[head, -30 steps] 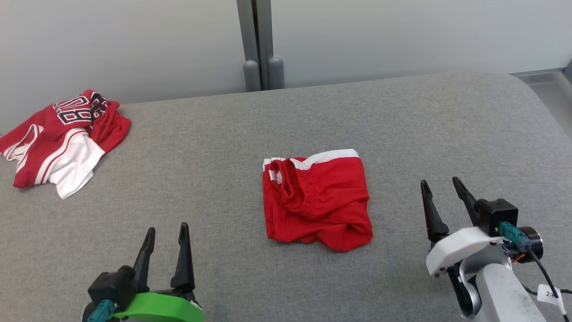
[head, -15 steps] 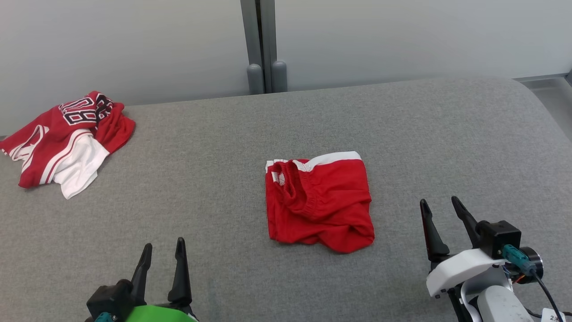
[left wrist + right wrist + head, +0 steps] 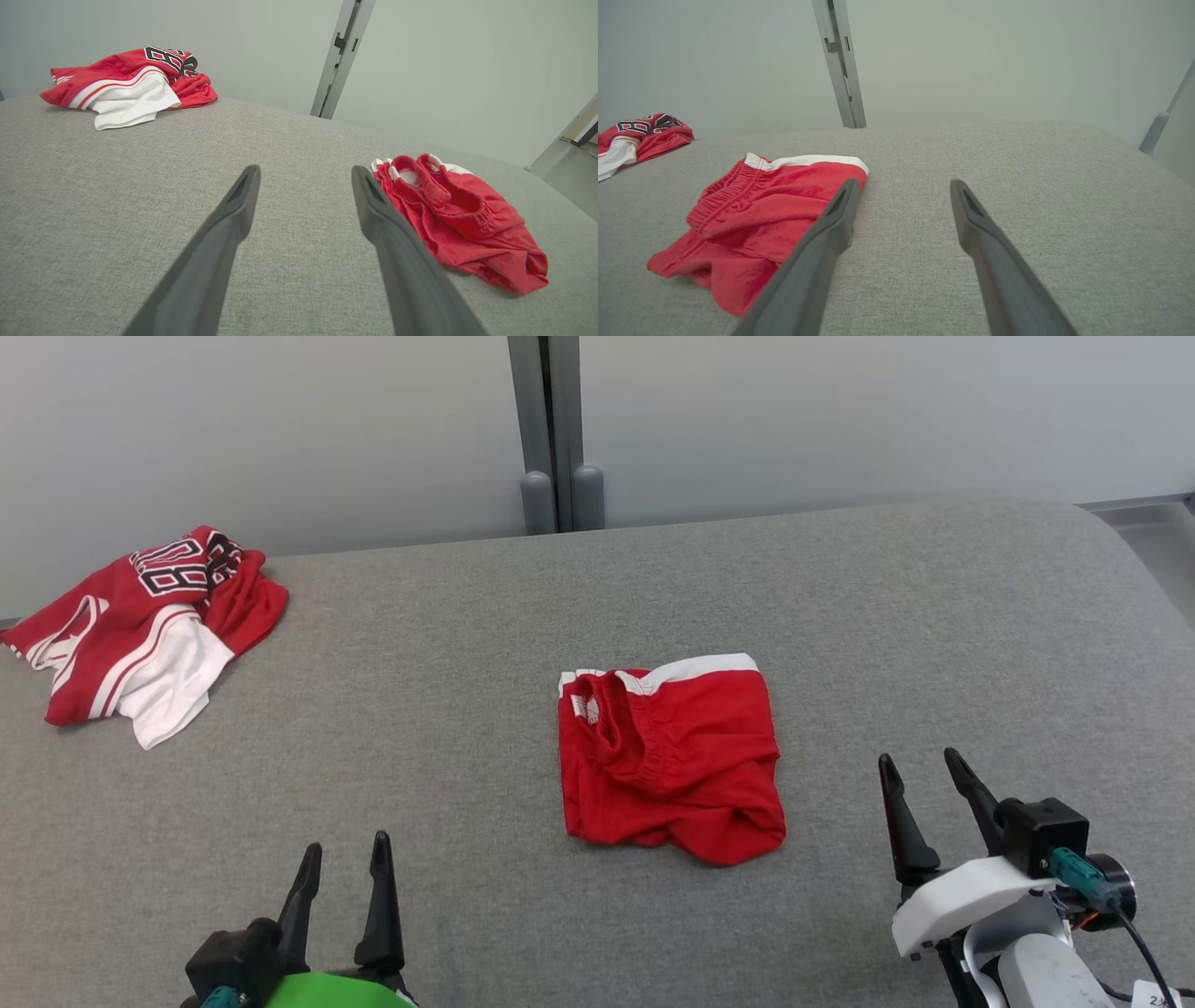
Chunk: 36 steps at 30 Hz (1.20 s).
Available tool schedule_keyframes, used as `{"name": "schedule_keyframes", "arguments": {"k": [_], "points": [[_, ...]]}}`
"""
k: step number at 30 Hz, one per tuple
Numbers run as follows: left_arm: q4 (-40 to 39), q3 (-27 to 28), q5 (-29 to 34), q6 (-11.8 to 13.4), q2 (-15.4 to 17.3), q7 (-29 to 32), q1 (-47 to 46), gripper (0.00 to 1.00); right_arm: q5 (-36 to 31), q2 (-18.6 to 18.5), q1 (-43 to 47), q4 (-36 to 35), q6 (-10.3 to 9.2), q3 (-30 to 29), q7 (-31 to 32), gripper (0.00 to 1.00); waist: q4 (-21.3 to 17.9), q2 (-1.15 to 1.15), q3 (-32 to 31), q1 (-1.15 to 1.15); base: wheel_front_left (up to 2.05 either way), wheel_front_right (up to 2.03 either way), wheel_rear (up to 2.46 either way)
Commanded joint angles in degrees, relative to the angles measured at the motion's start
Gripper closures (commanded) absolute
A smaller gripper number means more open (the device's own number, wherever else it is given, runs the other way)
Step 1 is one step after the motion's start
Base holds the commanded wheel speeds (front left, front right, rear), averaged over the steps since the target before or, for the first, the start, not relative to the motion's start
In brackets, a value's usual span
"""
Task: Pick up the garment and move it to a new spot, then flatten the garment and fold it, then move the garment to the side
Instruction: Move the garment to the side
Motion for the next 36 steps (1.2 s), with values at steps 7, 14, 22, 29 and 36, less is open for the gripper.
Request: {"name": "schedule_keyframes", "arguments": {"k": [7, 14, 22, 29, 36], "points": [[-0.47, -0.46, 0.02, 0.25, 0.17, -0.02, -1.46, 0.0, -1.99, -0.22, -3.24, 3.33, -0.06, -0.41, -0.04, 0.0, 1.31, 0.0, 0.73, 0.0, 0.0, 0.0, 0.0], [-1.42, -0.5, 0.66, 0.37, 0.17, -0.02, -2.85, 0.0, -6.78, -0.24, -12.6, 5.66, -0.06, -0.44, 9.7, 0.0, 2.92, 0.0, 3.5, 0.0, 0.0, 0.0, 0.0], [-1.31, -1.0, -0.03, 0.43, 0.17, -0.02, -4.78, 0.0, -7.33, -0.82, -20.55, 9.14, -0.06, 0.77, 22.81, 0.0, 6.17, 0.0, 7.23, 0.0, 0.0, 0.0, 0.0], [-1.21, -1.5, -0.79, 0.55, 0.16, -0.02, -5.74, 0.0, -4.75, -2.11, -21.78, 13.36, -0.06, 2.82, 30.74, 0.0, 8.71, 0.0, 9.09, 0.0, 0.0, 0.0, 0.0], [-1.12, -1.7, -0.83, 0.62, 0.16, -0.02, -6.0, 0.0, -1.13, -2.02, -20.95, 16.64, -0.06, 4.49, 33.66, 0.0, 9.47, 0.0, 9.82, 0.0, 0.0, 0.0, 0.0]]}}
